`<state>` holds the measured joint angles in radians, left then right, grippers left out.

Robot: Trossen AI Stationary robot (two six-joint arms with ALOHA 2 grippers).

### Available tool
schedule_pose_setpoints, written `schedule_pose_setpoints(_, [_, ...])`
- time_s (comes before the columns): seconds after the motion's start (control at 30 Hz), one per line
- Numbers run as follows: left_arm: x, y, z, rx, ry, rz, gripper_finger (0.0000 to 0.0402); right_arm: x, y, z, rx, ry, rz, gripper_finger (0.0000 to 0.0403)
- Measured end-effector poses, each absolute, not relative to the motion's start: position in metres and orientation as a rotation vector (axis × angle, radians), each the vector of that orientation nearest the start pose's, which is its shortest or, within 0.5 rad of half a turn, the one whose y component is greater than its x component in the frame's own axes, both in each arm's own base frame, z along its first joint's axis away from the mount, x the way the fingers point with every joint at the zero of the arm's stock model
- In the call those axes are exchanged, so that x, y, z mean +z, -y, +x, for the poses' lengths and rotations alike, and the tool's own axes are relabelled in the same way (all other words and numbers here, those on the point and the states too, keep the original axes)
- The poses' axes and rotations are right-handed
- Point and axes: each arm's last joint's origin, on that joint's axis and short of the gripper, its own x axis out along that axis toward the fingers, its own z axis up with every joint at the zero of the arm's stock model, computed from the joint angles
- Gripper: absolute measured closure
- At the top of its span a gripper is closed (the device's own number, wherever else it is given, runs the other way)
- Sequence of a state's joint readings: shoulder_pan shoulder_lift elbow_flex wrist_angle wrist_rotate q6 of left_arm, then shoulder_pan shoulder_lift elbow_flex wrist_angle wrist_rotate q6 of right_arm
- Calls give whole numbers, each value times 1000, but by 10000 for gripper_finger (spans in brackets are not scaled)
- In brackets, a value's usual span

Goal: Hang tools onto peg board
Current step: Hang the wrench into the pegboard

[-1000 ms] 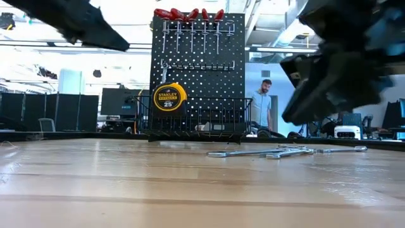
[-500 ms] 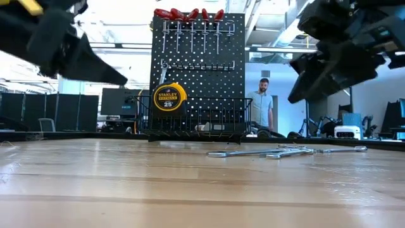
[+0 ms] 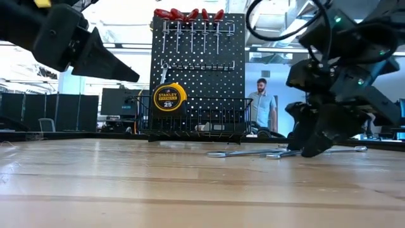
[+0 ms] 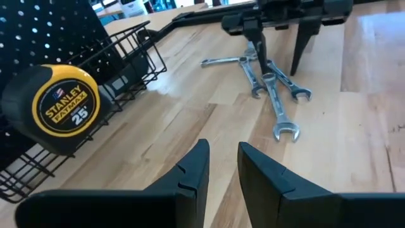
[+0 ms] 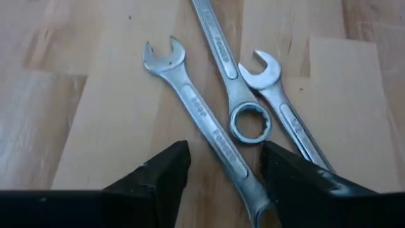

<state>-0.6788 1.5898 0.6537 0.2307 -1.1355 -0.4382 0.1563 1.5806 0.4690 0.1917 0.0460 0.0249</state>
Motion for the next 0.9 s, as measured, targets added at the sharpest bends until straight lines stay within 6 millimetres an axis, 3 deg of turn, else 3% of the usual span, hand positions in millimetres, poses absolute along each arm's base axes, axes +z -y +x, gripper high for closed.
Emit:
schedule_pose_setpoints(0.13, [154,154,234,520,-329,130,329,88,-34,243,90,-953,-63,253])
schedule_pose_setpoints(0.33, [156,155,236,506,-334,150,329,85,-47,242,112,-952,-73,366])
schedule_pose_setpoints(0.53, [168,164,247,490,-327,199,329,92,-65,242,81,-898,-78,368])
schedule_pose_setpoints(0.77, [163,183,277,433,-378,303,329,113,-90,268,182,-806,-89,379])
schedule_pose_setpoints(0.9, [160,195,298,298,-430,358,329,119,-105,279,235,-782,-133,394])
